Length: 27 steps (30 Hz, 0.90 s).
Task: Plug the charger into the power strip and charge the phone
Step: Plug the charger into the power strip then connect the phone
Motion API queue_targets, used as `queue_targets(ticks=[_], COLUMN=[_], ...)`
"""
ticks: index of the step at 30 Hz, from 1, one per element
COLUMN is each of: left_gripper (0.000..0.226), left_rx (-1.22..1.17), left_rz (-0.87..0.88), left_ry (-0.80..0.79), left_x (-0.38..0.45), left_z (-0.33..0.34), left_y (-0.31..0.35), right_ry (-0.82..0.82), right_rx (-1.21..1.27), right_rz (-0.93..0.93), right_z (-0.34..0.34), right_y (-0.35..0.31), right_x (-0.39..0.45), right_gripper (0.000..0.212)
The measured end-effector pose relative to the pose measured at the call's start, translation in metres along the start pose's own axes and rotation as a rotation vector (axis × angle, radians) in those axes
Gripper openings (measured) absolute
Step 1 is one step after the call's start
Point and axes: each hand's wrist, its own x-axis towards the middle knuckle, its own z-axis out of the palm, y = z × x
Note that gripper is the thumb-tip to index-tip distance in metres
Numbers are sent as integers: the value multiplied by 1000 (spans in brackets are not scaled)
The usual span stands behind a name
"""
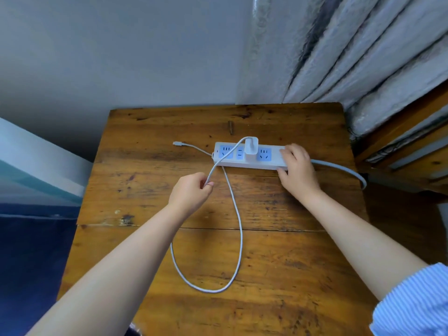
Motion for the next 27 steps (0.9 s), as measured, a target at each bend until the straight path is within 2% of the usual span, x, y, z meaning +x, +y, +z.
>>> queue_targets(ticks=[2,3,6,9,14,19,27], left_gripper=[22,21,18,18,17,20,23], left_rx=[-5,-8,1,17,-52,-97,-77], left_rz=[-14,-22,-54,-66,-19,-7,72], left_ry=[-3,-5,5,50,144,160,147], left_x=[-7,-11,-21,-30,-46,-61,-85], left_z=[1,1,-1,-10,-31,-52,-83], left_y=[-10,-16,-33,-50,-71,-76,-66], right_ry=[79,34,-248,-352,-365,-394,-182], right_rx=[19,43,97,85,220,635,874], right_rz=[-37,-53,-18,84,130,319,313], right_z=[8,14,38,53,48,16,-30], right_y=[-19,-30,-64,-91,-110,-118,-148], right_x=[-22,-33,-49,-51,-57,-76,-104], right_gripper=[25,24,34,29,31,29,23])
